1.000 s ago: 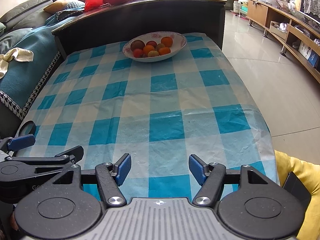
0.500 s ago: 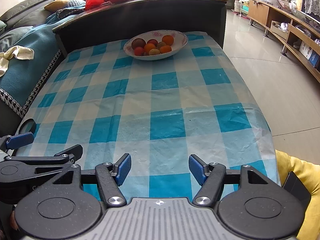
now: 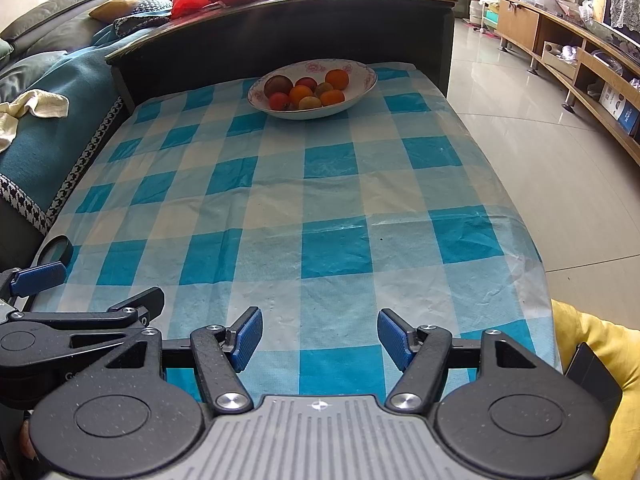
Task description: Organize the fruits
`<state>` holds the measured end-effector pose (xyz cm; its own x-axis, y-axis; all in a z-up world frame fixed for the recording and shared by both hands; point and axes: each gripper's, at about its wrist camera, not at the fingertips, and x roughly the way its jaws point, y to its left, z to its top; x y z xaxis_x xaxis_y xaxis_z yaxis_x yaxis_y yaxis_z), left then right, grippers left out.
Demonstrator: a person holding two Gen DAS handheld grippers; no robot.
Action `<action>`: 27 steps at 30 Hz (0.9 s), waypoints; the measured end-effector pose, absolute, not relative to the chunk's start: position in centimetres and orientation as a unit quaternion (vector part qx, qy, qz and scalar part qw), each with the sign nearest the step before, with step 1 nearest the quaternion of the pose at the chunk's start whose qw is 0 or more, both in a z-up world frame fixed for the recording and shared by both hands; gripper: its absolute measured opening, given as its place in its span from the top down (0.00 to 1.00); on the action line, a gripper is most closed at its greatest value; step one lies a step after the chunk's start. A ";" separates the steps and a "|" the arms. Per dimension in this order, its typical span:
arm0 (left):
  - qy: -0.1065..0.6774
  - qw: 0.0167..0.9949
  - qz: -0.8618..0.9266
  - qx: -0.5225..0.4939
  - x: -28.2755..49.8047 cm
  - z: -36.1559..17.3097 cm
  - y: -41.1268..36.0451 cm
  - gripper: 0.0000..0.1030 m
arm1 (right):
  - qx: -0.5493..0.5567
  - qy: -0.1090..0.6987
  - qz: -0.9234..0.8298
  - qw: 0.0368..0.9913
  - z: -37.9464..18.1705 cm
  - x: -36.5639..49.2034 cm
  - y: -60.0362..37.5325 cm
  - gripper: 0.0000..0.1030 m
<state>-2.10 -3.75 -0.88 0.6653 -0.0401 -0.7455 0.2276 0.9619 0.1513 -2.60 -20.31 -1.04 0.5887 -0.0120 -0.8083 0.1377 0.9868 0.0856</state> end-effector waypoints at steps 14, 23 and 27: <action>0.389 0.909 -0.075 0.127 -2.3 -0.6 -3.8 0.00 | 0.069 0.452 -0.042 0.888 -1.0 -2.7 -20.3 0.42; 0.383 0.911 -0.075 0.130 -2.5 -0.5 -3.8 0.00 | 0.069 0.452 -0.043 0.889 -1.0 -2.7 -20.2 0.42; 0.382 0.912 -0.075 0.130 -2.5 -0.6 -3.9 0.00 | 0.069 0.452 -0.043 0.888 -1.0 -2.7 -20.2 0.42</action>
<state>-2.52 -3.85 -0.56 0.6962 -0.0375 -0.7169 0.2367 0.9548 0.1799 -2.66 -20.17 -1.01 0.5883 -0.0131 -0.8085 0.1386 0.9867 0.0848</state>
